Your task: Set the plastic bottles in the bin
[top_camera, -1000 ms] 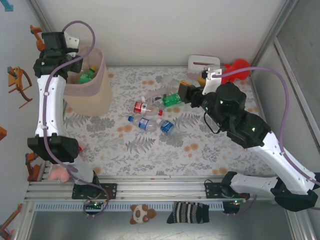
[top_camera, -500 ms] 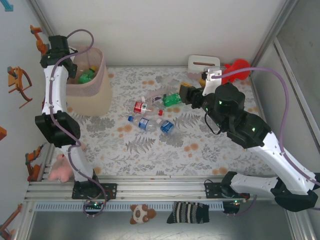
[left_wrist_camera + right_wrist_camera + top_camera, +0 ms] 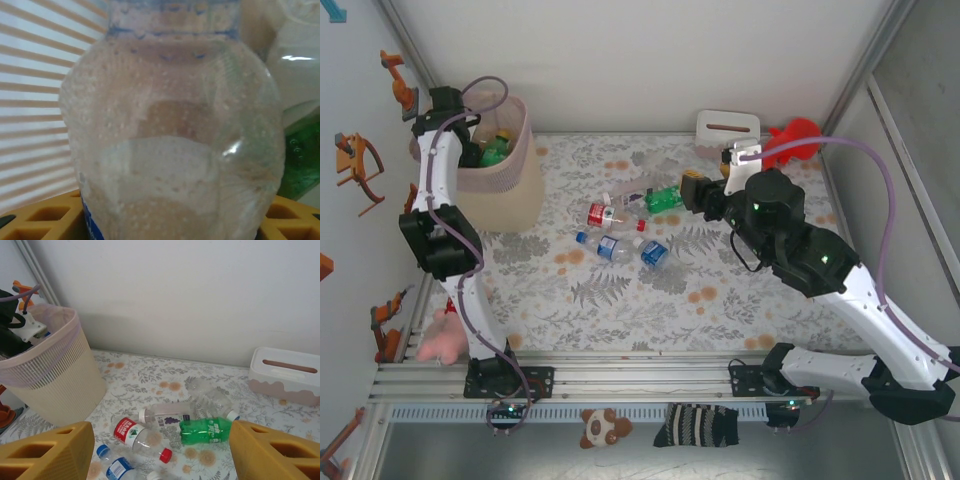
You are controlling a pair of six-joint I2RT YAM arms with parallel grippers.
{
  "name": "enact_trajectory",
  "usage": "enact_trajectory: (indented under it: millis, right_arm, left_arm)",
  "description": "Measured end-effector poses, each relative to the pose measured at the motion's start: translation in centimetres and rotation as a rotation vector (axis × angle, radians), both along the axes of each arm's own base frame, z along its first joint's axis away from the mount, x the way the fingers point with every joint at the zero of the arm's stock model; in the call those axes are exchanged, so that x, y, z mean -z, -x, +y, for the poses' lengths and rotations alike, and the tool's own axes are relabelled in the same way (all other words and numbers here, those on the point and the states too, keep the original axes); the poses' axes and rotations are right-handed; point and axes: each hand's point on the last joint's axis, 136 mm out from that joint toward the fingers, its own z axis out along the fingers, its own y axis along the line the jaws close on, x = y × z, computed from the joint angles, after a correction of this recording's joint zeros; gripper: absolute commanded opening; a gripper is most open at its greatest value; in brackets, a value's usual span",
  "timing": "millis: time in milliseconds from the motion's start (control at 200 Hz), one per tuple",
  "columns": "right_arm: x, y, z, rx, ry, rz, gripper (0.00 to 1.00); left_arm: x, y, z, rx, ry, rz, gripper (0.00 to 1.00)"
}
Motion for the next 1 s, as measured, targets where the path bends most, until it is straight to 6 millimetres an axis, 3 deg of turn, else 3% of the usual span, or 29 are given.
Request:
enact_trajectory:
  millis: [180,371,531,836,1001]
  right_arm:
    - [0.0,-0.1,-0.1,0.004,0.001,0.001,0.71]
    - [0.2,-0.2,-0.3,0.01,0.006,0.006,0.71]
    - [0.4,-0.3,-0.3,0.011,0.011,0.01,0.71]
    - [1.5,-0.6,-0.4,0.013,0.043,0.041,0.71]
    - [3.3,-1.1,0.0,0.01,0.107,0.091,0.71]
  left_arm:
    - [-0.3,-0.2,-0.3,0.002,0.032,-0.022,0.76]
    - [-1.3,-0.1,-1.1,0.019,0.072,-0.045,0.79]
    - [-3.0,0.2,-3.0,0.054,0.169,-0.091,0.79]
    - [-9.2,2.0,-7.1,0.126,0.35,-0.231,0.78]
    - [-13.3,3.6,-9.5,0.171,0.47,-0.325,0.78]
